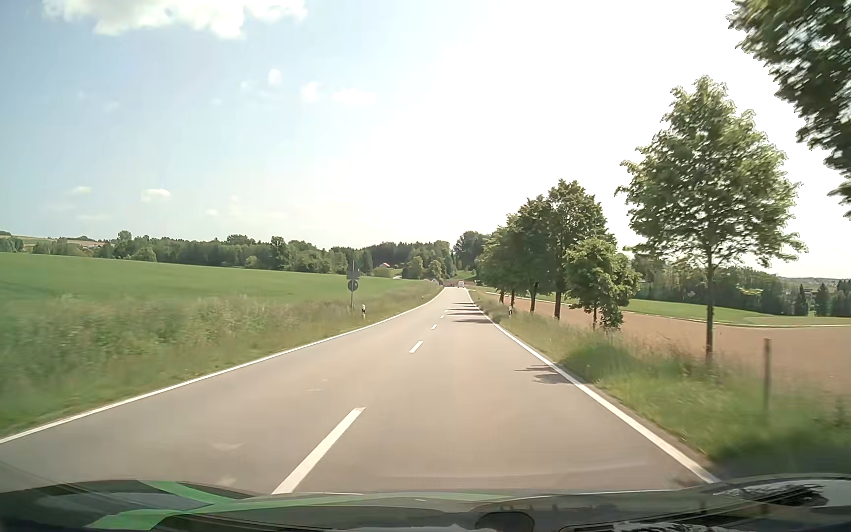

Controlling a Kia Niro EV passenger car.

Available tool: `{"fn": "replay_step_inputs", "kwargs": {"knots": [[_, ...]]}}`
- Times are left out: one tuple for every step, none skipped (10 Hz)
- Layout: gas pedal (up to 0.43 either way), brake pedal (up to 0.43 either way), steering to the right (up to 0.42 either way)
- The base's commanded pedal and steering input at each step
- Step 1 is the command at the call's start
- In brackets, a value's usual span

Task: Follow the waypoints while adhering to traffic rules and regulations

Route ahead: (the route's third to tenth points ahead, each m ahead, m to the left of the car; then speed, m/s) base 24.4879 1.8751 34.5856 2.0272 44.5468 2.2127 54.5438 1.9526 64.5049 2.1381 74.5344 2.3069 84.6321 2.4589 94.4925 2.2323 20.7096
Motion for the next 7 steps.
{"fn": "replay_step_inputs", "kwargs": {"knots": [[0.15,0.0,0.003],[0.15,0.0,0.003],[0.15,0.0,0.003],[0.15,0.0,0.003],[0.15,0.0,0.003],[0.138,0.0,0.003],[0.118,0.0,0.003]]}}
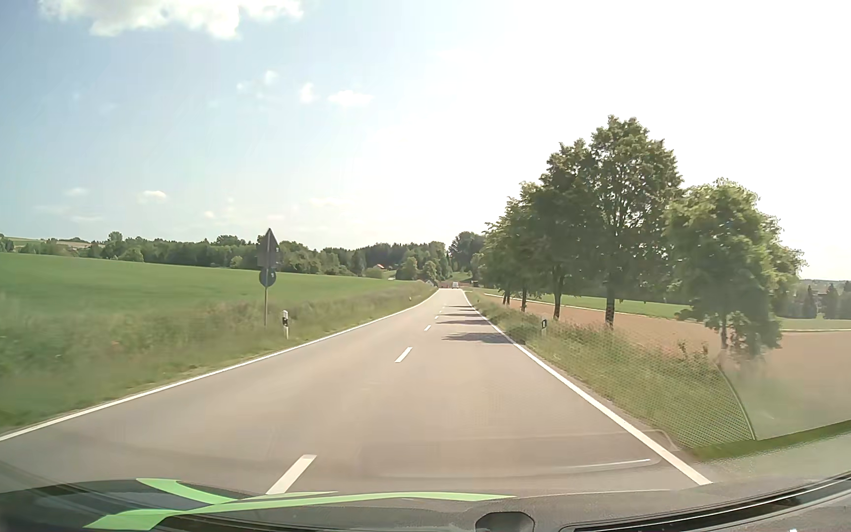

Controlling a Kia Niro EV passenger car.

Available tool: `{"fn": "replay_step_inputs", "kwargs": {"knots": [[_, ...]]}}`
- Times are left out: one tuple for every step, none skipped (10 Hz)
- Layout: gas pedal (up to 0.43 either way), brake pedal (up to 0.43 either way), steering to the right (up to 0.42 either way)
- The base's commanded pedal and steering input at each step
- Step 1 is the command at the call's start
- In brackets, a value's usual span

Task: Follow the waypoints while adhering to traffic rules and regulations

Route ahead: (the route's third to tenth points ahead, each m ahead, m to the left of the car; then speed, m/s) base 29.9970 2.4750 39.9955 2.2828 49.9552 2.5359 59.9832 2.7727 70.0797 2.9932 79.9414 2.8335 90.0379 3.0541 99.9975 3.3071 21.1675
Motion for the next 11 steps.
{"fn": "replay_step_inputs", "kwargs": {"knots": [[0.118,0.0,0.003],[0.118,0.0,0.002],[0.13,0.0,0.002],[0.138,0.0,0.002],[0.15,0.0,0.002],[0.15,0.0,0.002],[0.15,0.0,0.002],[0.15,0.0,0.002],[0.138,0.0,0.001],[0.13,0.0,0.001],[0.13,0.0,0.001]]}}
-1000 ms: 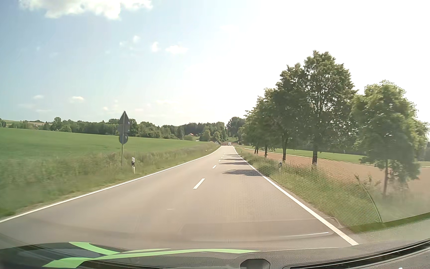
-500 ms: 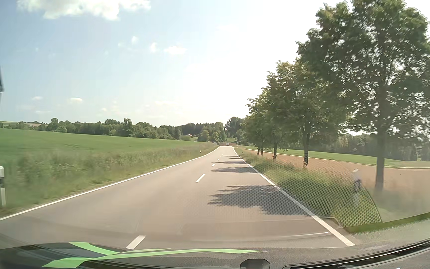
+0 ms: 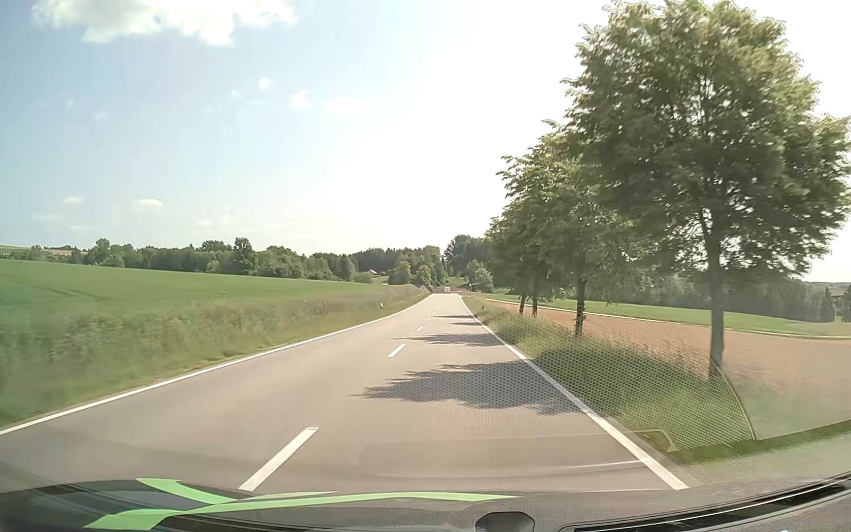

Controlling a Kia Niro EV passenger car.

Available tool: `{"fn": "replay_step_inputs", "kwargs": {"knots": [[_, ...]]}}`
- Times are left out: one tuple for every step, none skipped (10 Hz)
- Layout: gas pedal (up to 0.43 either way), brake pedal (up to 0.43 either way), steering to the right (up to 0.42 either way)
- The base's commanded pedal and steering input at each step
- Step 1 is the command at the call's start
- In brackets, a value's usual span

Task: Follow the waypoints while adhering to traffic rules and regulations

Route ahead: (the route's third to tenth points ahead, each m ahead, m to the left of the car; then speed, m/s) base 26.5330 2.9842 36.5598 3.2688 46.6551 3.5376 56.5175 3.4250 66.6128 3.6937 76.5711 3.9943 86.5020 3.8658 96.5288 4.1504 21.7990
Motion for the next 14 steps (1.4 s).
{"fn": "replay_step_inputs", "kwargs": {"knots": [[0.13,0.0,0.0],[0.138,0.0,-0.002],[0.15,0.0,-0.004],[0.15,0.0,-0.006],[0.15,0.0,-0.006],[0.15,0.0,-0.005],[0.138,0.0,-0.004],[0.13,0.0,-0.003],[0.13,0.0,-0.003],[0.13,0.0,-0.003],[0.15,0.0,-0.003],[0.157,0.0,0.0],[0.157,0.0,0.0],[0.157,0.0,0.0]]}}
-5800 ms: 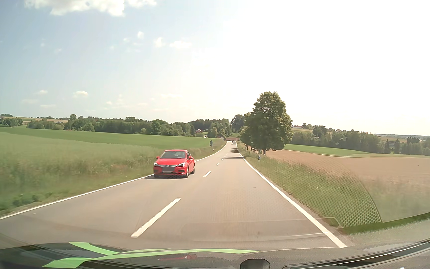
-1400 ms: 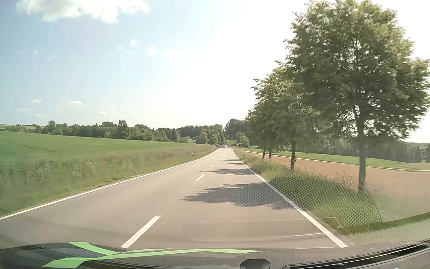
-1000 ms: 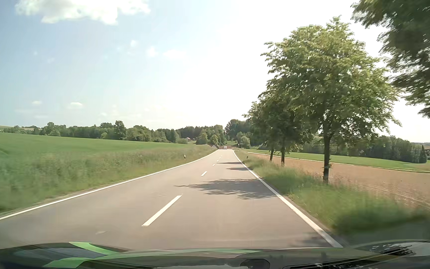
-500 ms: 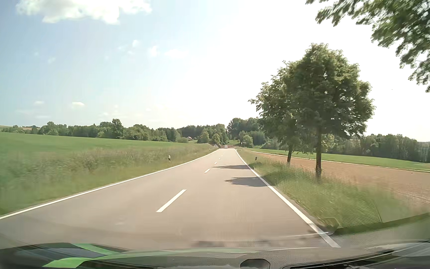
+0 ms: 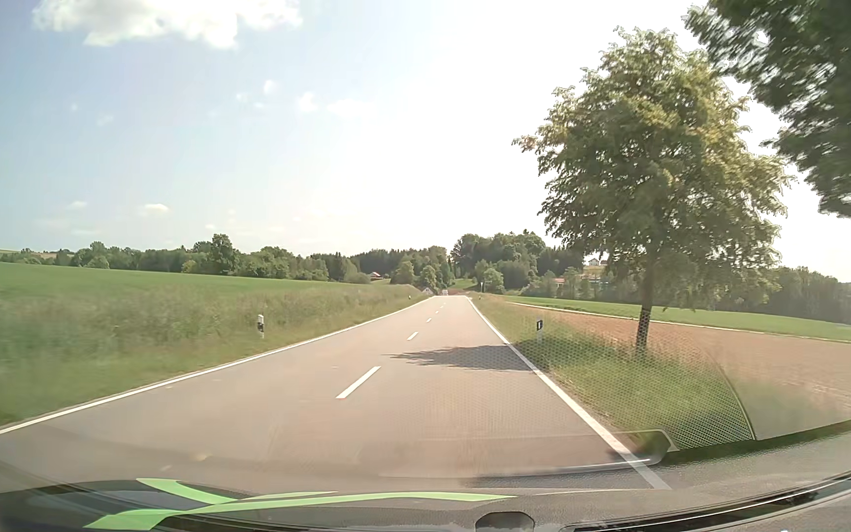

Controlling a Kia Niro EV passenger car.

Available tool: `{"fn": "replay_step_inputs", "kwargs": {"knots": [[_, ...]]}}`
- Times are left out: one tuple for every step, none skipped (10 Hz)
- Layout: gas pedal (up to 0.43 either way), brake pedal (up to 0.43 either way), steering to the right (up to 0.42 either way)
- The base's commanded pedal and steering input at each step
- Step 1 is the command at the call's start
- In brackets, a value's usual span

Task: Follow the waypoints while adhering to traffic rules and regulations

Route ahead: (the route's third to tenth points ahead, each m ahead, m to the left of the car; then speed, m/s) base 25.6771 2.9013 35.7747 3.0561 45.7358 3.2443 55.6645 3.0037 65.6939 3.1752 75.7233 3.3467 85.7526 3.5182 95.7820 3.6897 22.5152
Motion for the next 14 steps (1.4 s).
{"fn": "replay_step_inputs", "kwargs": {"knots": [[0.157,0.0,0.0],[0.138,0.0,0.0],[0.087,0.0,0.0],[0.059,0.0,0.0],[0.059,0.0,0.0],[0.079,0.0,0.0],[0.079,0.0,0.0],[0.098,0.0,0.0],[0.11,0.0,0.0],[0.11,0.0,0.0],[0.11,0.0,0.0],[0.11,0.0,0.0],[0.087,0.0,0.0],[0.02,0.0,0.0]]}}
